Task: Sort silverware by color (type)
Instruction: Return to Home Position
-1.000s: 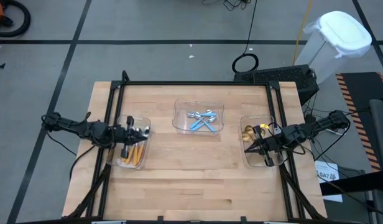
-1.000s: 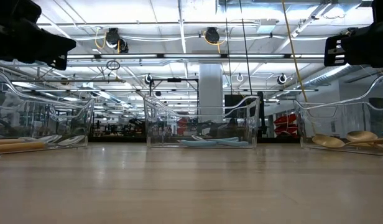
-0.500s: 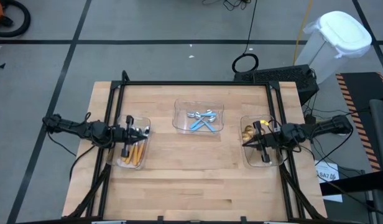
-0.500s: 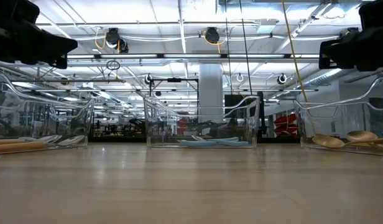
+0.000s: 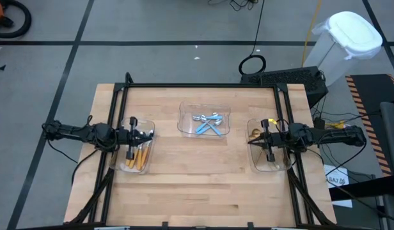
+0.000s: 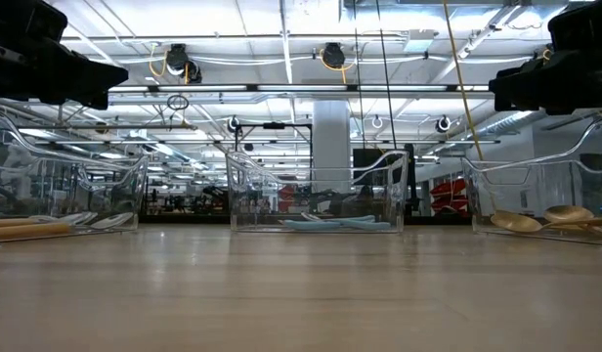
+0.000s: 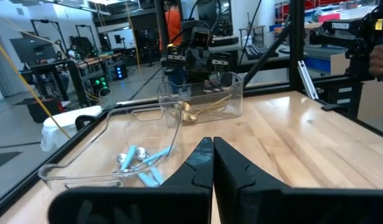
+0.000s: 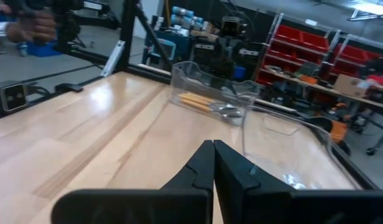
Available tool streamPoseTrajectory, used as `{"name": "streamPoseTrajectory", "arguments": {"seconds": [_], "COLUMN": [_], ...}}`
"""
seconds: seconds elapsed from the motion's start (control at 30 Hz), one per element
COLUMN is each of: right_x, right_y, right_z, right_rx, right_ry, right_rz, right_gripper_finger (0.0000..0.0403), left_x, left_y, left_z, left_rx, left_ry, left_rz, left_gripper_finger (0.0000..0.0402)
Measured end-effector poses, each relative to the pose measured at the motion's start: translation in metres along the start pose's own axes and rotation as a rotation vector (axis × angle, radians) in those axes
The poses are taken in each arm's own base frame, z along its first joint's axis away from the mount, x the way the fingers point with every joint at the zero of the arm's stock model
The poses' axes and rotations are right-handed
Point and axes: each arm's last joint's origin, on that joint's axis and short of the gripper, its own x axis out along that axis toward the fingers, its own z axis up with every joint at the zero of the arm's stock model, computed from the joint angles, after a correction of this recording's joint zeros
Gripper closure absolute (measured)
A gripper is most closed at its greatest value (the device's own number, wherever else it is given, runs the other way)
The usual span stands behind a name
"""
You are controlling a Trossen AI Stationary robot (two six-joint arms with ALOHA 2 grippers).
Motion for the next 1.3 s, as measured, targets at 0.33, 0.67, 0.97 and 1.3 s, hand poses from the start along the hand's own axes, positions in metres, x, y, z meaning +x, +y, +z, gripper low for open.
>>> {"name": "streamPoseTrajectory", "arguments": {"seconds": [0.33,0.67,0.97,1.3], "right_x": [-0.0006,-0.0057,-0.0058,-0.0057], "right_y": [-0.0012,-0.0038,-0.0034,-0.0034], "right_z": [-0.0011,0.0029,0.0036,0.0034], "right_rx": [0.026,-0.032,-0.026,-0.022], "right_ry": [0.007,-0.033,-0.045,-0.042], "right_rz": [0.002,-0.087,-0.072,-0.072], "right_gripper_finger": [0.0403,0.0403,0.0403,0.0398], "left_x": [0.0002,0.0003,0.0004,0.0008], "left_y": [0.0017,0.0012,0.0015,0.0096], "left_z": [-0.0008,-0.001,-0.0014,-0.0043], "left_rx": [-0.031,-0.057,-0.038,-0.008], "left_ry": [0.006,0.007,0.01,0.028], "left_rz": [0.011,-0.005,-0.001,0.016], "left_gripper_finger": [0.0401,0.0401,0.0401,0.0401]}}
